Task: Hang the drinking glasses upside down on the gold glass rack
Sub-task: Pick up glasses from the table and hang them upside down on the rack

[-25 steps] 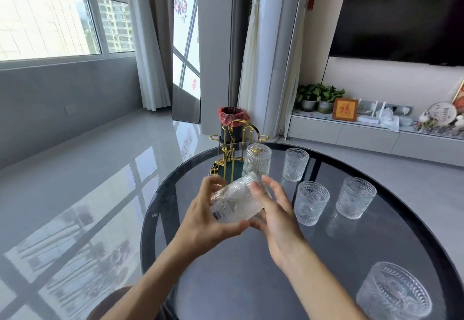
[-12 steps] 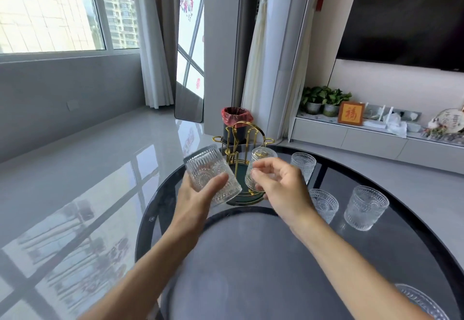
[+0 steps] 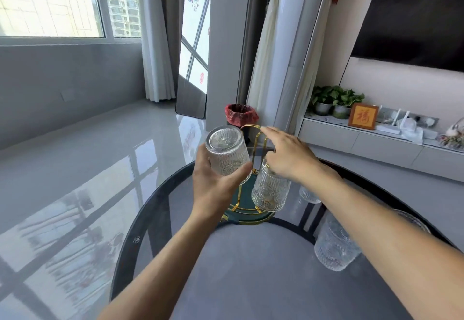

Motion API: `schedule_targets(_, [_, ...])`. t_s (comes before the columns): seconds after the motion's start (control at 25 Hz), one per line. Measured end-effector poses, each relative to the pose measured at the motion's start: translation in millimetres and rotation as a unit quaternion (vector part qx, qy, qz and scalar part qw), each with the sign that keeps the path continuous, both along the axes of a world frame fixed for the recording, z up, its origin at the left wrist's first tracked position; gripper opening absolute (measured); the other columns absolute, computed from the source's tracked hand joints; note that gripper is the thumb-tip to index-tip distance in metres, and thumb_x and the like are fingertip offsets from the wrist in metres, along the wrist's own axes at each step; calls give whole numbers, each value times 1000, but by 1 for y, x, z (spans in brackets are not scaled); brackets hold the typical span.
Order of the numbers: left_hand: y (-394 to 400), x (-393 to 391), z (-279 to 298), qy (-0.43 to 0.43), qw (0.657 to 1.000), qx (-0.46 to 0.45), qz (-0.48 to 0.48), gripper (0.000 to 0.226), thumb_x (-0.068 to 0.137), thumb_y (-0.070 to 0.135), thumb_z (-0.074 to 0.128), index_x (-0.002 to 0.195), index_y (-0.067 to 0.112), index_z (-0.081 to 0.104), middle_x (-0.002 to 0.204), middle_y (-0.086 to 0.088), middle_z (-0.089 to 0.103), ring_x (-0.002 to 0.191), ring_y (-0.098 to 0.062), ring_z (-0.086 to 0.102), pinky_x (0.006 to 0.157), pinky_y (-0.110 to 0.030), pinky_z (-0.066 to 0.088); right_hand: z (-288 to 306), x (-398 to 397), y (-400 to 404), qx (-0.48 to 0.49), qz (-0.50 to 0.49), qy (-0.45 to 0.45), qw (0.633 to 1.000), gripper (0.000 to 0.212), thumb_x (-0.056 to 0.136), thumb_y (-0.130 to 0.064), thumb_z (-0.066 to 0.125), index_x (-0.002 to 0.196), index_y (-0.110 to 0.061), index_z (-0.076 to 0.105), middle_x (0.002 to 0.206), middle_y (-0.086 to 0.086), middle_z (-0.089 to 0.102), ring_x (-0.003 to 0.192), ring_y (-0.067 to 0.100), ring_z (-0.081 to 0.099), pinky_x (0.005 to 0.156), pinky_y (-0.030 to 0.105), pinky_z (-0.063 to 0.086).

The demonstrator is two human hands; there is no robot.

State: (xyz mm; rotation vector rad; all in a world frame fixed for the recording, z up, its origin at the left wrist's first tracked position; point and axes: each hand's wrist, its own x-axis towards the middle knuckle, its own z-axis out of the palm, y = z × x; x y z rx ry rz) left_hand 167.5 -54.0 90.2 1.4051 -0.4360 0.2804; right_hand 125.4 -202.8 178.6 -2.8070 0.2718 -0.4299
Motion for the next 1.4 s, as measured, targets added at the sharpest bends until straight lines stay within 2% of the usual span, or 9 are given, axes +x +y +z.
schedule_targets(0.24, [-2, 11, -18, 22, 997, 74, -28, 59, 61, 22, 93, 106, 36, 58, 97, 24, 72, 91, 6, 68, 77, -11, 52, 3, 1, 1, 15, -29, -33, 999, 63, 73, -5, 46, 130, -31, 54, 135, 2, 60, 115, 32, 55, 86, 39, 44])
schedule_targets(0.4, [1, 12, -29, 59, 987, 138, -52, 72, 55, 27, 91, 119, 28, 59, 111, 4, 72, 103, -17, 69, 93, -43, 56, 1, 1, 1, -5, -29, -41, 999, 61, 77, -3, 44, 131, -29, 52, 139, 1, 57, 118, 32, 53, 88, 41, 43])
schedule_targets(0.68, [6, 9, -37, 86, 979, 177, -61, 71, 58, 29, 89, 121, 29, 56, 114, 3, 70, 105, -17, 68, 94, -45, 56, -8, 3, 0, -12, -26, -46, 999, 66, 76, -1, 43, 136, -28, 47, 144, -2, 51, 119, 33, 52, 85, 40, 42])
schedule_targets(0.84, [10, 4, -40, 64, 966, 245, -52, 84, 61, 25, 88, 133, 34, 46, 123, 6, 65, 117, -19, 60, 95, -31, 48, -13, -1, -6, 55, -14, -37, 998, 75, 78, 1, 38, 146, -30, 34, 154, -5, 39, 134, 27, 41, 104, 41, 37])
schedule_targets(1.0, [25, -17, -21, 91, 966, 239, -25, 116, 70, 20, 87, 157, 32, 11, 161, 2, 30, 146, -16, 30, 109, -25, 23, -30, -52, -17, 119, -9, -82, 989, 58, 92, -13, 42, 148, -28, 34, 156, -5, 34, 141, 18, 31, 111, 33, 26])
schedule_targets(1.08, [25, -44, -10, 62, 974, 219, 4, 109, 74, 23, 82, 156, 36, 11, 160, 11, 31, 141, -1, 31, 106, -18, 21, -50, -99, -26, 137, -29, -64, 988, 57, 91, -17, 48, 146, -26, 37, 157, -4, 31, 143, 14, 27, 111, 27, 21])
schedule_targets(1.2, [11, -97, -8, -9, 979, 200, -46, 96, 76, 24, 74, 154, 39, 20, 145, 29, 37, 118, 35, 30, 95, 7, 24, -78, -161, -36, 126, -69, -24, 989, 54, 89, -12, 53, 142, -21, 46, 155, -1, 36, 141, 17, 32, 110, 25, 23])
schedule_targets(1.32, [-7, -151, -31, 12, 964, 223, -143, 87, 81, 10, 74, 153, 34, 31, 148, 15, 45, 131, 14, 40, 110, -12, 33, -84, -211, -41, 120, -77, -11, 990, 49, 87, -14, 56, 135, -20, 52, 150, -1, 43, 135, 21, 38, 102, 23, 26])
schedule_targets(1.4, [-20, -191, -52, 8, 942, 266, -206, 85, 80, 9, 76, 151, 33, 35, 148, 10, 49, 136, -2, 43, 101, -2, 32, -87, -247, -45, 107, -89, -20, 990, 45, 85, -16, 58, 130, -20, 56, 144, 0, 49, 128, 26, 44, 97, 25, 31])
